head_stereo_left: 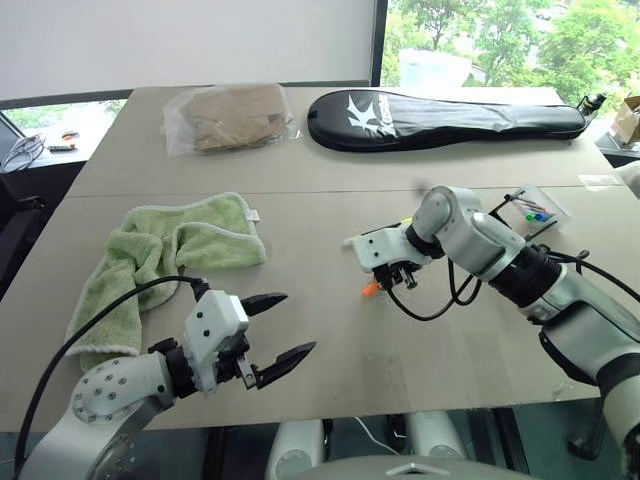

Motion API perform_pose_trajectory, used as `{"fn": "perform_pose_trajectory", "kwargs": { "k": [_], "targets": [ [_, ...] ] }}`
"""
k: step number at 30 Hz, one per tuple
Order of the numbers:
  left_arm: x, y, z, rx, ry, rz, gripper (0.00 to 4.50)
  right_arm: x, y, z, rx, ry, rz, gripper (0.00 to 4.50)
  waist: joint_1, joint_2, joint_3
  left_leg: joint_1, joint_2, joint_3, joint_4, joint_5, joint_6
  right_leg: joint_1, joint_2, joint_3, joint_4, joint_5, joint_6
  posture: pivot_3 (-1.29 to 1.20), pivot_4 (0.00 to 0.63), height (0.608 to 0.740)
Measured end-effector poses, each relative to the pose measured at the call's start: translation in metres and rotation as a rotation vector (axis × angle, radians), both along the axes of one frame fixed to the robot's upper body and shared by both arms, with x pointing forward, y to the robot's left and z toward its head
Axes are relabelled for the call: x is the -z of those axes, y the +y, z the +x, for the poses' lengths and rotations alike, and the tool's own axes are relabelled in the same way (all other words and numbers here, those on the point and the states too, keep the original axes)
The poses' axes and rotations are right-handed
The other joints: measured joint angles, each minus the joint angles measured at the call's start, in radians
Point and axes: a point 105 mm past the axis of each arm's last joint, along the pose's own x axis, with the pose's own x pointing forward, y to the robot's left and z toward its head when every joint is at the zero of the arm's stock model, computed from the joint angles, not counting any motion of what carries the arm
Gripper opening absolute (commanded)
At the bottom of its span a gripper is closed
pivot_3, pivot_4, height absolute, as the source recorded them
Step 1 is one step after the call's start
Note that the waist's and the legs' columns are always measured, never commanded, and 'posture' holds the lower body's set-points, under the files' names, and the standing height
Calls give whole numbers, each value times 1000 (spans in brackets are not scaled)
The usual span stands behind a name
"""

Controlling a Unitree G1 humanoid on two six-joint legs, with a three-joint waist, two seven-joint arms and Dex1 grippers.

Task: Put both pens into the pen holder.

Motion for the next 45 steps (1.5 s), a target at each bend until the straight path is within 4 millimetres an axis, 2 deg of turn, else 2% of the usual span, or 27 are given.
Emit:
{"fn": "perform_pose_trajectory", "kwargs": {
  "k": [5, 8, 10, 11, 13, 14, 15, 17, 21, 24, 27, 33, 37, 42, 45],
  "targets": [
    [-2, -1, 4, -1, -19, -8, 4500, 0, -7, -2, 35, -12, 29, 50, 6, 0, 0, 0, 1, 0, 0, 1, -2, 0, 0, -2, 0, 0, -1, 0, 150, 740],
    [-6, -2, 10, -13, -36, -41, 4500, -14, -16, -1, 186, 35, 202, 50, 13, 0, 0, -3, 1, 0, 0, 1, -2, 0, -1, -2, -1, 3, -4, 0, 150, 740],
    [-16, -5, 20, -39, -61, -110, 4500, -51, -17, 1, 324, 68, 471, 50, 13, 1, 0, -4, 1, -1, 0, 1, -2, -1, -1, -1, -1, 3, -4, 0, 150, 740],
    [-20, -5, 22, -44, -70, -127, 4500, -63, -17, 2, 343, 58, 533, 50, 12, 1, 0, -4, 1, -1, 0, 1, -2, -1, -1, -1, -1, 3, -4, 0, 150, 740],
    [-34, -8, 32, -58, -91, -199, 4500, -110, -29, 4, 438, 10, 802, 50, 12, 0, 0, -4, 1, -1, -1, 1, -2, 0, 0, -2, -1, 3, -4, 0, 150, 740],
    [-39, -9, 35, -61, -98, -223, 4500, -125, -36, 4, 474, -19, 901, 50, 13, 0, 0, -4, 1, 0, -1, 1, -2, 0, 0, -3, -1, 3, -4, 0, 150, 740],
    [-45, -11, 40, -64, -99, -254, 4500, -146, -55, 4, 547, -78, 1074, 50, 19, 0, 0, -4, 1, -1, -1, 1, -2, 1, 0, -4, -1, 3, -4, 0, 150, 740],
    [-50, -12, 46, -61, -93, -278, 4500, -159, -84, 6, 659, -177, 1217, 50, 26, 0, 0, -4, 0, 0, -1, 1, -2, 1, 0, -4, -1, 3, -4, 0, 150, 740],
    [-59, -19, 60, -20, -83, -318, 4500, -155, -138, 12, 906, -410, 1302, 50, 28, 0, 0, -3, 0, 1, 0, 1, -2, 1, 0, -3, -1, 1, -1, 0, 150, 740],
    [-65, -21, 70, -1, -91, -330, 4500, -157, -158, 18, 976, -570, 1330, 50, 18, 1, 0, -2, 0, 2, 0, 1, -2, 2, 2, -1, 0, 1, 0, 0, 150, 740],
    [-69, -22, 78, 18, -94, -335, 4500, -153, -177, 27, 1010, -729, 1264, 50, 7, 1, 0, -1, 0, 1, 0, 1, -1, 3, 3, 0, -1, 1, -1, 0, 150, 740],
    [-69, -28, 82, 53, -87, -327, 4500, -130, -189, 42, 1013, -810, 1157, 50, 2, 0, 0, -2, 0, 2, -1, 1, -1, 2, 3, 2, -1, 3, -2, 0, 150, 740],
    [-71, -31, 77, 105, -79, -326, 4500, -122, -196, 42, 990, -861, 1089, 50, 6, 0, 0, -2, 0, 2, -1, 1, -1, 2, 3, 2, -2, 1, -1, 0, 150, 740],
    [-75, -37, 64, 218, -57, -311, 4500, -101, -203, 42, 983, -872, 1006, 50, 5, 0, 0, -1, 0, 2, -1, 1, -1, 2, 3, 3, -2, 0, 1, 0, 150, 740],
    [-81, -39, 62, 254, -69, -289, 4500, -98, -207, 40, 959, -909, 966, 50, 6, 0, 0, -1, 0, 1, -1, 1, -1, 2, 3, 2, -1, 0, 1, 0, 150, 740]
  ]
}}
